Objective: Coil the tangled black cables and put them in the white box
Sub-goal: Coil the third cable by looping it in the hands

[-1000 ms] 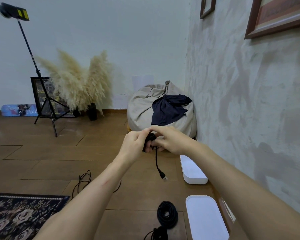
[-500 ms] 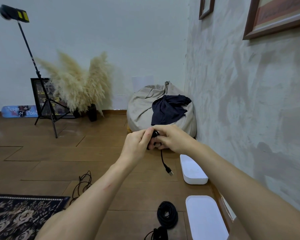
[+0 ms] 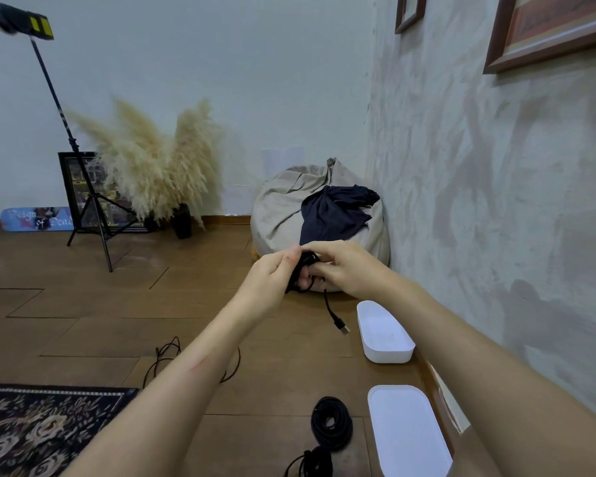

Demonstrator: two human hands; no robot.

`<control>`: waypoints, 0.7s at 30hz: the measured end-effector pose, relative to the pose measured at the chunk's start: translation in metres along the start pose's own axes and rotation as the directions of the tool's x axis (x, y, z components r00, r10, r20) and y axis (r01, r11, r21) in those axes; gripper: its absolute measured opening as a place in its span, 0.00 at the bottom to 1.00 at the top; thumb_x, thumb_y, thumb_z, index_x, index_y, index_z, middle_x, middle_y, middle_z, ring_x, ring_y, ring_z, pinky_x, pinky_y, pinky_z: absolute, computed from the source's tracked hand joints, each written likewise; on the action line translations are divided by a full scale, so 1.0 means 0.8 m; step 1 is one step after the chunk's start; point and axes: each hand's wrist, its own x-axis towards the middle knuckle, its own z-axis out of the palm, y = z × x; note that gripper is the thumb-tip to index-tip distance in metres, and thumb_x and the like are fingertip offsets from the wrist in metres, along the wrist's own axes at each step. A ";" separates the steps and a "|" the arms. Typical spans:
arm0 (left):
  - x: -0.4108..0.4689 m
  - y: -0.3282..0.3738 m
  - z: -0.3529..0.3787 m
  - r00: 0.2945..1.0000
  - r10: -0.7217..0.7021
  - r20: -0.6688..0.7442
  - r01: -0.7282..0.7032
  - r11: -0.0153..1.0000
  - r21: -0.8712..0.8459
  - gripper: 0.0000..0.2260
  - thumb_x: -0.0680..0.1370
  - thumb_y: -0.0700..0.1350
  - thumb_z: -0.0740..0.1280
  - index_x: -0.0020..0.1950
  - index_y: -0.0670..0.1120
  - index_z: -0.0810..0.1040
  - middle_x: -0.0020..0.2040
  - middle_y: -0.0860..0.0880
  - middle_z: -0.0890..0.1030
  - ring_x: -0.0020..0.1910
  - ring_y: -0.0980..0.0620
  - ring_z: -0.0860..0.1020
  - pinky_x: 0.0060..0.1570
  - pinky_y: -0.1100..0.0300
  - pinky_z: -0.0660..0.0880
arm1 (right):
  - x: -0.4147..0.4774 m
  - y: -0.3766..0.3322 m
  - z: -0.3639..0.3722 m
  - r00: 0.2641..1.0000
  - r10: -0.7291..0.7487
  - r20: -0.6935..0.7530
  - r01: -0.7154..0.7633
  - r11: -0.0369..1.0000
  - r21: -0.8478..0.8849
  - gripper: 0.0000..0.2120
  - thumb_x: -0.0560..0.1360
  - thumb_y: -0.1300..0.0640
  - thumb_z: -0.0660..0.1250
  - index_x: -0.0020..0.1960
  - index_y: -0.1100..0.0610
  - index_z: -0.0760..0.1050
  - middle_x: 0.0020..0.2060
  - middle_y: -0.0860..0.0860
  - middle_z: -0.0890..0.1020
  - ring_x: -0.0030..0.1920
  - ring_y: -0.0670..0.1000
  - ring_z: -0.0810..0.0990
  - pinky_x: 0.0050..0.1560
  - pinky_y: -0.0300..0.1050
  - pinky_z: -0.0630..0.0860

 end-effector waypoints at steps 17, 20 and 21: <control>-0.007 0.001 0.019 0.972 0.077 -0.223 -0.039 0.985 0.167 0.20 0.86 0.54 0.57 0.41 0.48 0.81 0.37 0.52 0.83 0.38 0.55 0.80 0.42 0.52 0.75 | 0.005 0.007 0.001 0.998 0.061 -0.011 -0.057 0.973 0.224 0.13 0.80 0.65 0.65 0.57 0.51 0.83 0.44 0.56 0.86 0.50 0.58 0.86 0.54 0.59 0.83; -0.009 0.010 0.000 0.989 -0.128 0.067 0.133 0.989 -0.068 0.21 0.88 0.54 0.54 0.46 0.48 0.82 0.41 0.51 0.84 0.42 0.56 0.80 0.47 0.57 0.72 | 0.001 0.013 -0.002 0.997 0.073 0.033 -0.077 0.983 0.168 0.16 0.81 0.63 0.65 0.63 0.48 0.82 0.44 0.49 0.87 0.51 0.52 0.86 0.52 0.49 0.83; -0.010 0.010 -0.010 0.967 -0.175 0.185 0.203 0.968 -0.147 0.22 0.88 0.54 0.53 0.49 0.46 0.83 0.43 0.49 0.84 0.45 0.54 0.80 0.49 0.56 0.72 | -0.002 0.013 -0.002 0.996 0.065 0.055 -0.073 0.987 0.140 0.16 0.81 0.63 0.65 0.64 0.48 0.81 0.44 0.48 0.87 0.51 0.50 0.86 0.52 0.45 0.82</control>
